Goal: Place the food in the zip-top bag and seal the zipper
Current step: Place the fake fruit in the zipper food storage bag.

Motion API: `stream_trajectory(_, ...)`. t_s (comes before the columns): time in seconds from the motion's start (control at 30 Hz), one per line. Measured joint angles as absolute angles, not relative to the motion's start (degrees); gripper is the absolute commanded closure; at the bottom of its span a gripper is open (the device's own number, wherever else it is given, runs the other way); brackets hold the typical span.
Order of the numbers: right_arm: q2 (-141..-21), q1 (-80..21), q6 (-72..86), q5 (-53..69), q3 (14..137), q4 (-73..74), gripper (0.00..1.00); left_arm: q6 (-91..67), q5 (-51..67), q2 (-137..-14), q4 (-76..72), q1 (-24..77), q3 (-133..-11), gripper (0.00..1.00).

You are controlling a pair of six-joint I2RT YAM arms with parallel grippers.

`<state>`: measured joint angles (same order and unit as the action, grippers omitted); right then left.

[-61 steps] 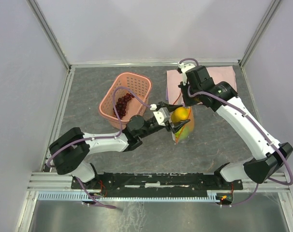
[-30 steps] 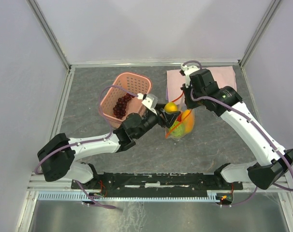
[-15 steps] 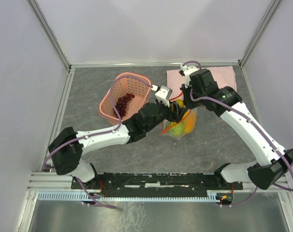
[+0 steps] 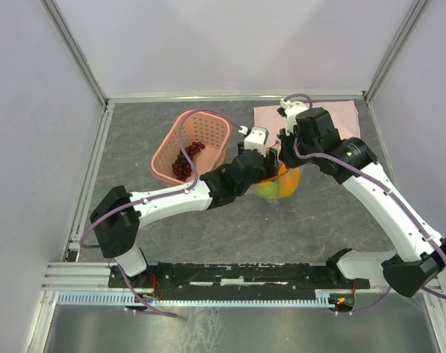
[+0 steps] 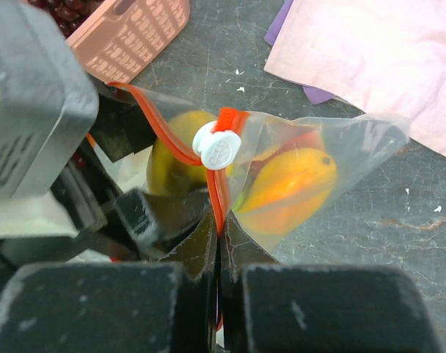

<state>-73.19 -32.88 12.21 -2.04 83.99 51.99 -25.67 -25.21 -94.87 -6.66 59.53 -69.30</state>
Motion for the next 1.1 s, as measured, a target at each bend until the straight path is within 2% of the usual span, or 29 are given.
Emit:
stream_trajectory(0.33,-70.43,-32.91,13.3,-1.37,80.79,49.17,0.98,-27.14,-27.83,-95.15,-5.39,59.59,-69.63,0.42)
stream_trajectory(0.63,-70.43,-32.88,15.18,-1.04,77.49,47.18,0.97,-27.14,-24.91,-95.11,-10.85,59.2,-68.12,0.17)
stream_trajectory(0.77,-70.41,-32.88,15.66,-2.13,76.88,47.22,0.96,-27.16,-24.8,-94.63,-11.09,59.07,-66.7,0.09)
stream_trajectory(1.1,-70.39,-32.88,16.62,-6.37,76.69,46.54,0.95,-27.11,-20.6,-89.41,-7.94,59.07,-65.58,0.07)
